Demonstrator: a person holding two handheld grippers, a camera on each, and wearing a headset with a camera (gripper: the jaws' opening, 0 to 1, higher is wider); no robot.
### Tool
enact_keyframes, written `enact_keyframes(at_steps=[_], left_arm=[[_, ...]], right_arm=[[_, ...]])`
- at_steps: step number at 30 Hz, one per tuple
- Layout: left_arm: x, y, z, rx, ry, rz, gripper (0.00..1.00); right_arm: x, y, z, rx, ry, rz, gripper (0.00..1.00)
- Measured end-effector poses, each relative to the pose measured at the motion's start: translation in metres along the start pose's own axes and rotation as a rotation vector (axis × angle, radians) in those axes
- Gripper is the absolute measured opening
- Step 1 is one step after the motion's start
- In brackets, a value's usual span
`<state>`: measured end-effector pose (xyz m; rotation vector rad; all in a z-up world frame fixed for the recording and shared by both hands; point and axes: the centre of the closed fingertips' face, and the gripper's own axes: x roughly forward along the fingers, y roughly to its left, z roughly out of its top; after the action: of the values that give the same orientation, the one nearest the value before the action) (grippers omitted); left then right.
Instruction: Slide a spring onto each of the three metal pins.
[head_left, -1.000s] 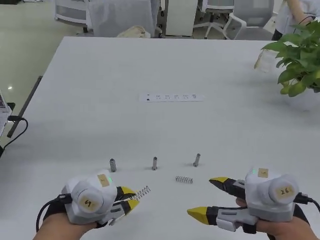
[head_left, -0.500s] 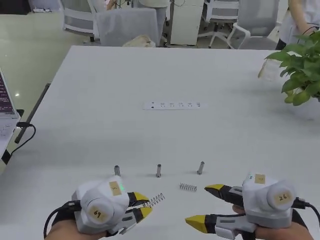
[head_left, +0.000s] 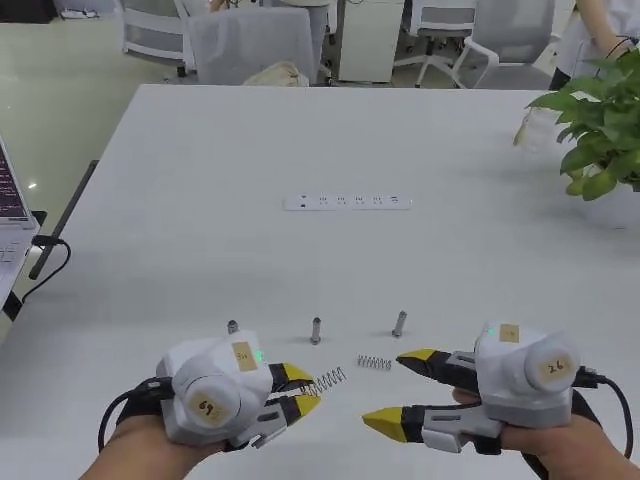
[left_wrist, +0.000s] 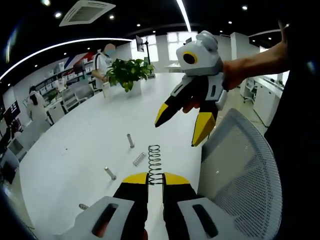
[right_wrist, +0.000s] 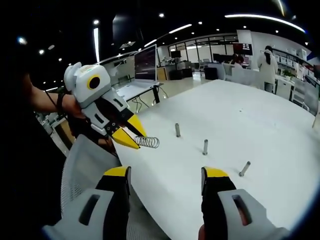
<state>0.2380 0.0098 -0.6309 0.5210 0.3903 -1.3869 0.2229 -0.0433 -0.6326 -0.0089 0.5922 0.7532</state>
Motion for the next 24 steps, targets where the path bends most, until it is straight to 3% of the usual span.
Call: enact_keyframes(at_steps=[9, 24], left_arm=[[0.005, -0.012, 0.011, 0.044, -0.004, -0.029, 0.02], [0.013, -0.028, 0.02, 0.105, -0.003, -0.083, 0.02]], right_arm=[[0.005, 0.011, 0.009, -0.005, -0.024, 0.048, 0.45], [0.009, 0.022, 0.003, -0.007, 0.002, 0.12, 0.29]])
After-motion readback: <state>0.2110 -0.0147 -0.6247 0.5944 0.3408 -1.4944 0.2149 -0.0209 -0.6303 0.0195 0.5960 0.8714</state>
